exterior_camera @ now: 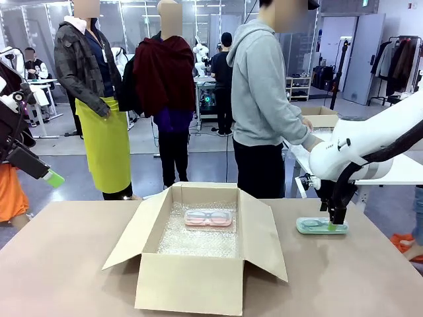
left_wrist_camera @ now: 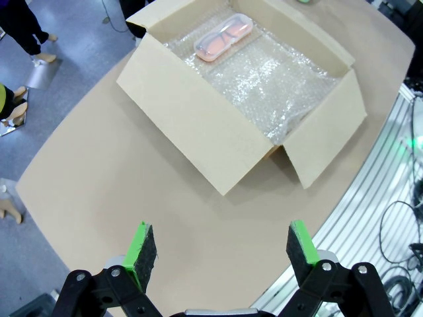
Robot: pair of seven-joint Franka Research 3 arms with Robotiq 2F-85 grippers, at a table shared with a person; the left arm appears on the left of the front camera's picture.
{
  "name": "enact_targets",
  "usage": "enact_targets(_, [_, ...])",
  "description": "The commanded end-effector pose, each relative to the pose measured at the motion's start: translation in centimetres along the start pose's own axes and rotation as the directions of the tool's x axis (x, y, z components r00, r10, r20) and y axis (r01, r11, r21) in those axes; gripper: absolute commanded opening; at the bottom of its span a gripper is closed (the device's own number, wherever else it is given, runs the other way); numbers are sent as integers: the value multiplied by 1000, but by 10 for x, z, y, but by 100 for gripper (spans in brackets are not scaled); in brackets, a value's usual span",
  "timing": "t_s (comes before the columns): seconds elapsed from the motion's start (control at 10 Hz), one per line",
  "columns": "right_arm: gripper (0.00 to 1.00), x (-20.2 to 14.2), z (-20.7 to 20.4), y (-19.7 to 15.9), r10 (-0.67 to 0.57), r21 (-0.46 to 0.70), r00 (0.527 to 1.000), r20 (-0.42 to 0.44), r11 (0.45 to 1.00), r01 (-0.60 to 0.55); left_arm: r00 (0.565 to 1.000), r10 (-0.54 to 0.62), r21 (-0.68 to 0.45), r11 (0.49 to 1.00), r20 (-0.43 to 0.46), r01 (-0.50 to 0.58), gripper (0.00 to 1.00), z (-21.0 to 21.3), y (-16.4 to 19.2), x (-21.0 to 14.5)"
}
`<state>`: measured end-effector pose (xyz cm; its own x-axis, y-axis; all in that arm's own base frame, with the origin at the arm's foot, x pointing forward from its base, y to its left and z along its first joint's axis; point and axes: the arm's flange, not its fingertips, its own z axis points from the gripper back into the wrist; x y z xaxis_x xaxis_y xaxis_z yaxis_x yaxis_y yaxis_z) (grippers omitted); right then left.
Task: Pack the glasses set securely to prepare it for shipping.
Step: Put the Glasses case from the right side of the table into the Package Box.
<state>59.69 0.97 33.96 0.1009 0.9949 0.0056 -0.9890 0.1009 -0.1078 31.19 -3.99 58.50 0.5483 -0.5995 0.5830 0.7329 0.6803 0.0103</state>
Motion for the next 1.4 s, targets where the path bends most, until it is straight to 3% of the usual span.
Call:
enact_targets(0.0, [100, 3, -5, -7, -20, 7, 1000, -3, 1000, 20, 1000, -2, -12, 1000, 11, 2, 100, 1, 0, -1])
enact_targets(0.7, [100, 5, -37, -12, -12, 19, 1000, 2, 1000, 12, 1000, -2, -12, 1000, 11, 2, 100, 1, 0, -1])
enact_targets(1.3, [45, 3, -24, -11, -15, 16, 1000, 13, 1000, 15, 1000, -2, -12, 1000, 11, 2, 100, 1, 0, -1])
